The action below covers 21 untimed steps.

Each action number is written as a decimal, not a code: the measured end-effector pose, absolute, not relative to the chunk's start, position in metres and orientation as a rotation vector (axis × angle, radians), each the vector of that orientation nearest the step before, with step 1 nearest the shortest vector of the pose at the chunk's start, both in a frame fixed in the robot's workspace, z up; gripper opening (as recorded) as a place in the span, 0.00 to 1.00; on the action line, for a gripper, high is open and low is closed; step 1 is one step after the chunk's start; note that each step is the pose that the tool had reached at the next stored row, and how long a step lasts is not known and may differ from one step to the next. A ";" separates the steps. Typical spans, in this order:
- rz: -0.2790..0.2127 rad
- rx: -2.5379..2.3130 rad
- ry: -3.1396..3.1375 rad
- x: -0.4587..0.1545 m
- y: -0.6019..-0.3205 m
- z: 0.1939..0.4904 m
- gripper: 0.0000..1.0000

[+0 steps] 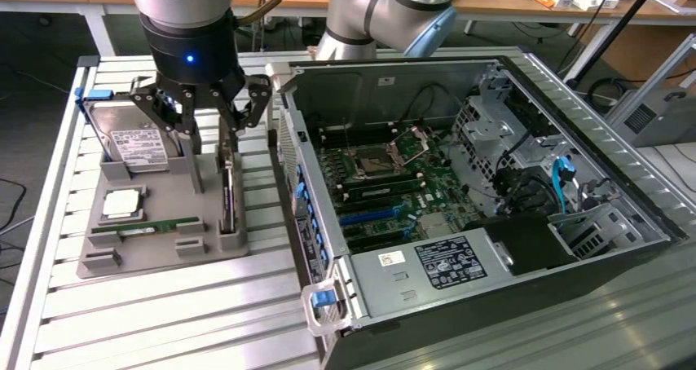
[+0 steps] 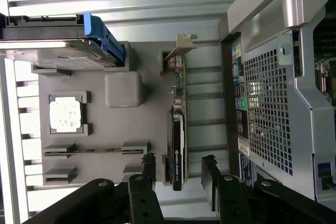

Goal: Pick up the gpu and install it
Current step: 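Pick up the gpu and move the gpu toward the slot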

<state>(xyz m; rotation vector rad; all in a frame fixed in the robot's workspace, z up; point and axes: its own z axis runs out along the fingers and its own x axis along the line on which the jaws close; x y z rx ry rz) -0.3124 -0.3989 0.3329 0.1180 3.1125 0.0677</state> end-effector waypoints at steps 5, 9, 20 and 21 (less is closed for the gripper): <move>0.068 0.118 3.113 -0.312 -0.399 0.329 0.48; 0.068 0.118 3.112 -0.312 -0.399 0.328 0.48; 0.067 0.118 3.113 -0.311 -0.398 0.323 0.48; 0.067 0.118 3.112 -0.311 -0.397 0.323 0.48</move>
